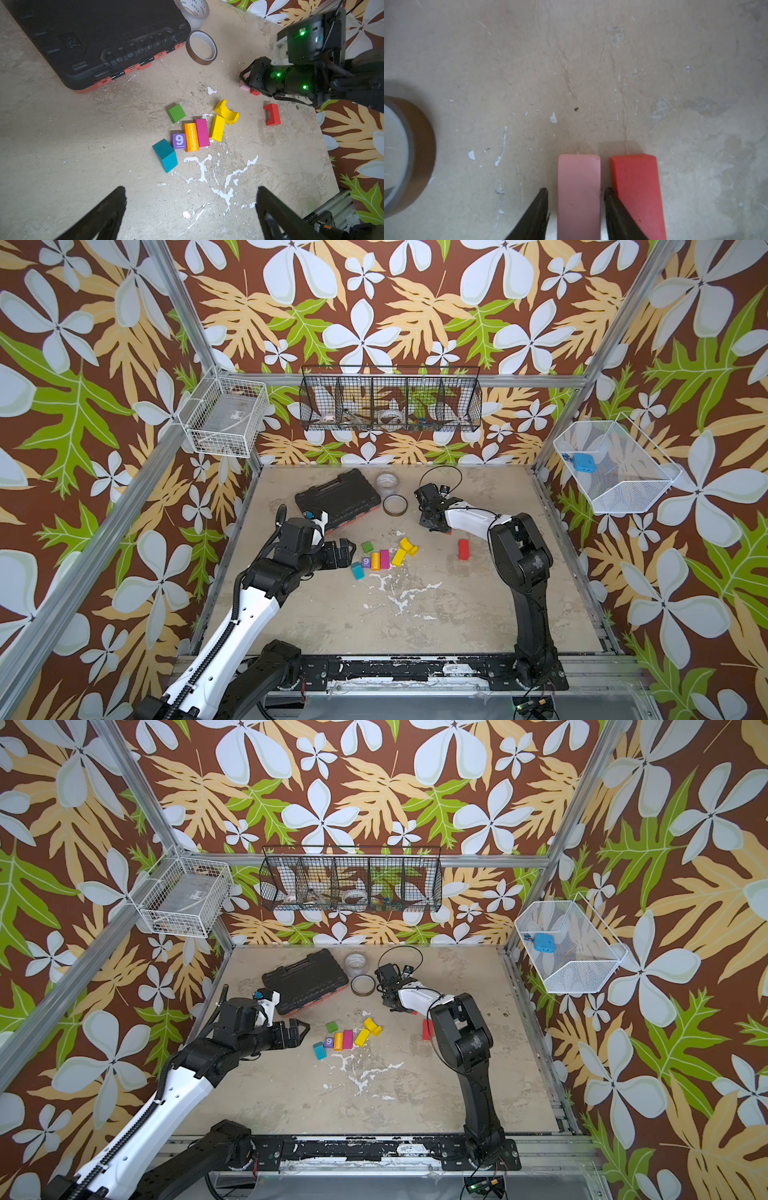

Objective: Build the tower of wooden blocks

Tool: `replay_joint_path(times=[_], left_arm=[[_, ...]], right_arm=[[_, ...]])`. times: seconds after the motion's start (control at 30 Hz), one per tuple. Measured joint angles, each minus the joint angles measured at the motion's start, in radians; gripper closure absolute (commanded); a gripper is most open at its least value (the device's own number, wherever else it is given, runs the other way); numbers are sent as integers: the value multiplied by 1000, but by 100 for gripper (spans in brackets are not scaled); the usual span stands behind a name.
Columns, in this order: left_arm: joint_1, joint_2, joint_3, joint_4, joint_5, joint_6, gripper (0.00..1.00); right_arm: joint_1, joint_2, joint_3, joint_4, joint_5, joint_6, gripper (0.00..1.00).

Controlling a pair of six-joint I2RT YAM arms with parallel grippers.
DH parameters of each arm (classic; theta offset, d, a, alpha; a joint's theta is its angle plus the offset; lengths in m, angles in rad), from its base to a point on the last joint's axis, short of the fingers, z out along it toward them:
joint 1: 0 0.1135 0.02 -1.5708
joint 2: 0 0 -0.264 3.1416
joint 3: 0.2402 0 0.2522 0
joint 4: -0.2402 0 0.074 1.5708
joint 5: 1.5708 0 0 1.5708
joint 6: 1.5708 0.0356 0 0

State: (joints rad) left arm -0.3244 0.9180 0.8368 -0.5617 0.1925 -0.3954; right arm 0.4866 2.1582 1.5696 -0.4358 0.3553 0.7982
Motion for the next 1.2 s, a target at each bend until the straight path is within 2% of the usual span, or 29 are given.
replay_joint_path(times=[0.17, 0.37, 0.6, 0.83, 1.03, 1.2], left_arm=[[0, 0, 0, 0, 0, 0, 2], [0, 0, 0, 0, 0, 0, 2], [0, 0, 0, 0, 0, 0, 2], [0, 0, 0, 0, 0, 0, 2], [0, 1, 0, 0, 0, 0, 2], [0, 2, 0, 0, 0, 0, 2]], right_arm=[[0, -24, 22, -23, -8, -21, 43], [0, -144, -47, -21, -6, -44, 15], [-40, -224, -216, 56, -70, -87, 3], [-53, -173, -225, 119, -150, -135, 0], [-55, -134, -195, 127, -146, -148, 0], [-55, -108, -169, 112, -134, -148, 7]])
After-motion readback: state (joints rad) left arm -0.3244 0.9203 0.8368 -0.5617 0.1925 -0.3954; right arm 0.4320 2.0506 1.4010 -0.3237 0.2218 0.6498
